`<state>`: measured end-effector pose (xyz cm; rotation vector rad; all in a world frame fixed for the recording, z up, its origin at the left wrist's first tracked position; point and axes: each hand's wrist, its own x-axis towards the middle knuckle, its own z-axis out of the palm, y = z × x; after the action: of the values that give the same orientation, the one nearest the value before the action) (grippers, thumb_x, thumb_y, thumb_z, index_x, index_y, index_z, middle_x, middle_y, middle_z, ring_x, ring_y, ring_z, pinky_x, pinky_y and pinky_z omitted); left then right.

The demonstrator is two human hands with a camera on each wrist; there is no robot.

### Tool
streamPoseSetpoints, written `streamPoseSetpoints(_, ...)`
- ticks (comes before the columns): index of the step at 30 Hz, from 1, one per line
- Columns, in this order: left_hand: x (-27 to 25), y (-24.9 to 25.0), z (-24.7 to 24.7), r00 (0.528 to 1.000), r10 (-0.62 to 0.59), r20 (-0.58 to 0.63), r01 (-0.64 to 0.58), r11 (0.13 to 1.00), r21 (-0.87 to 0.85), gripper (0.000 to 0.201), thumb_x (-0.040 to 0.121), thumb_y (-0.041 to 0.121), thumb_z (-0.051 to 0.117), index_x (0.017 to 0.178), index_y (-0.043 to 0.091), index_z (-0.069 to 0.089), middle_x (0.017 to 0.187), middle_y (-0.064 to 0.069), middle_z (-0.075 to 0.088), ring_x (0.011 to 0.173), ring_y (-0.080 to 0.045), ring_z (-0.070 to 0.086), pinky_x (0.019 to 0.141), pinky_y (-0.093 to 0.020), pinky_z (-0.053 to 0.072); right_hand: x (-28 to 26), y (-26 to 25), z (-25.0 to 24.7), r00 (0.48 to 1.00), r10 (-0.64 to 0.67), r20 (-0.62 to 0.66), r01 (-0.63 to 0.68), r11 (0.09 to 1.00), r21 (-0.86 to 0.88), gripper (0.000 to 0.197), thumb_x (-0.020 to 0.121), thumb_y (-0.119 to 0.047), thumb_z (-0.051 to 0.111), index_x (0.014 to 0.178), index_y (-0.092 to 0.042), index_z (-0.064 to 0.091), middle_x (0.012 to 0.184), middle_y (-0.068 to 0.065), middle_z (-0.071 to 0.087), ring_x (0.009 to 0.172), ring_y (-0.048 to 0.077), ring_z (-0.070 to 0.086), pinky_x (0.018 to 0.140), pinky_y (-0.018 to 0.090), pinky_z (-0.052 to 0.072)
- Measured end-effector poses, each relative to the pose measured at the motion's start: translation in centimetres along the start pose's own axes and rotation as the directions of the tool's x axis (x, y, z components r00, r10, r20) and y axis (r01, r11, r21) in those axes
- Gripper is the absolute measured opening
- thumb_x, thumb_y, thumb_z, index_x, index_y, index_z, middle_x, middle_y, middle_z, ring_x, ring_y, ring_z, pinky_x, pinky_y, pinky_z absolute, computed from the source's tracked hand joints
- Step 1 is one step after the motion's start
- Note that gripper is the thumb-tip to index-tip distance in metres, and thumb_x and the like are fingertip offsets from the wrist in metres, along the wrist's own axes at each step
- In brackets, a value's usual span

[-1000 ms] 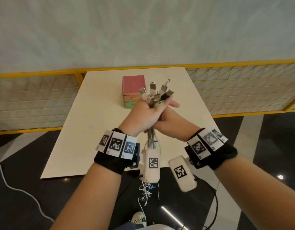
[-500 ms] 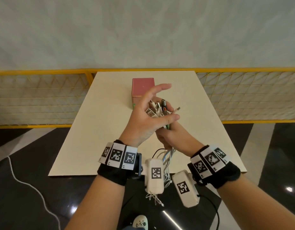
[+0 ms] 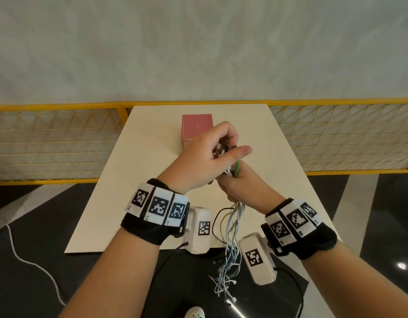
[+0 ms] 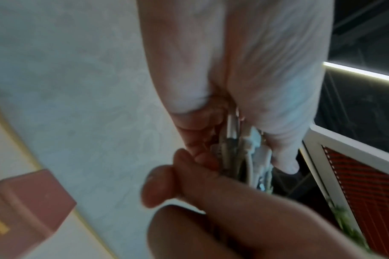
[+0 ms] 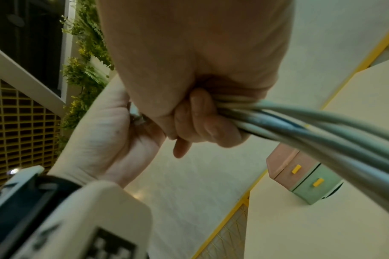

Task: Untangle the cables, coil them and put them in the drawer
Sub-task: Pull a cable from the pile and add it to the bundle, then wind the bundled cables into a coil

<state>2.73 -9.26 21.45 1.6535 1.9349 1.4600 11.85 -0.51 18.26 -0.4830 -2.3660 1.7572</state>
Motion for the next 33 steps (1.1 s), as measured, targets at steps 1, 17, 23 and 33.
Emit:
streamPoseSetpoints(1, 0.1, 0.1, -0.1, 1.0, 0.021, 0.001, -0.021, 0.999, 0.028, 0.024, 0.095, 0.018, 0.061, 0.087, 0.001, 0.048, 0.074, -0.007, 0.048, 0.056, -0.002, 0.044, 0.049, -0.01, 0.038, 0.0, -0.1, -0.1, 1.0, 0.001, 0.001, -0.002, 1.0, 0.019, 0.055, 0.091, -0.01, 0.044, 0.043, -0.033, 0.056, 0.049, 0.0, 0.034, 0.041, 0.012, 0.026, 0.044, 0.027, 0.027)
streamPoseSetpoints(17, 2.1, -1.7, 1.0, 0.985, 0.074, 0.153, -0.136, 0.883, 0.449, 0.033, 0.099, 0.045, 0.035, 0.082, 0.019, 0.045, 0.089, -0.001, 0.05, 0.086, -0.019, 0.046, 0.078, -0.033, 0.04, 2.7, -0.6, -0.4, 0.956, 0.128, -0.265, -0.15, 0.986, -0.067, 0.039, 0.096, -0.001, 0.035, 0.059, -0.013, 0.03, 0.054, 0.004, 0.033, 0.045, 0.011, 0.035, 0.045, 0.014, 0.031)
streamPoseSetpoints(23, 1.8, -3.0, 1.1, 0.99, 0.137, 0.026, -0.137, 0.923, 0.36, 0.031, 0.094, 0.04, 0.052, 0.073, 0.017, 0.053, 0.075, 0.007, 0.054, 0.07, -0.013, 0.053, 0.067, -0.03, 0.046, 2.2, 0.7, -1.2, 0.998, -0.055, -0.026, 0.058, 0.983, 0.176, 0.035, 0.073, 0.016, 0.057, 0.099, -0.004, 0.044, 0.074, 0.004, 0.049, 0.057, 0.007, 0.049, 0.049, 0.02, 0.041)
streamPoseSetpoints(33, 2.7, -5.5, -2.3, 0.936, -0.128, -0.327, 0.233, 0.924, 0.305, 0.041, 0.102, 0.035, 0.046, 0.079, 0.01, 0.07, 0.083, 0.007, 0.06, 0.076, -0.005, 0.061, 0.072, -0.022, 0.048, 1.6, 2.4, -0.9, 0.997, 0.016, 0.07, -0.014, 0.999, -0.028, 0.03, 0.102, -0.029, 0.033, 0.076, -0.016, 0.039, 0.059, -0.004, 0.037, 0.044, 0.008, 0.029, 0.042, 0.022, 0.028)
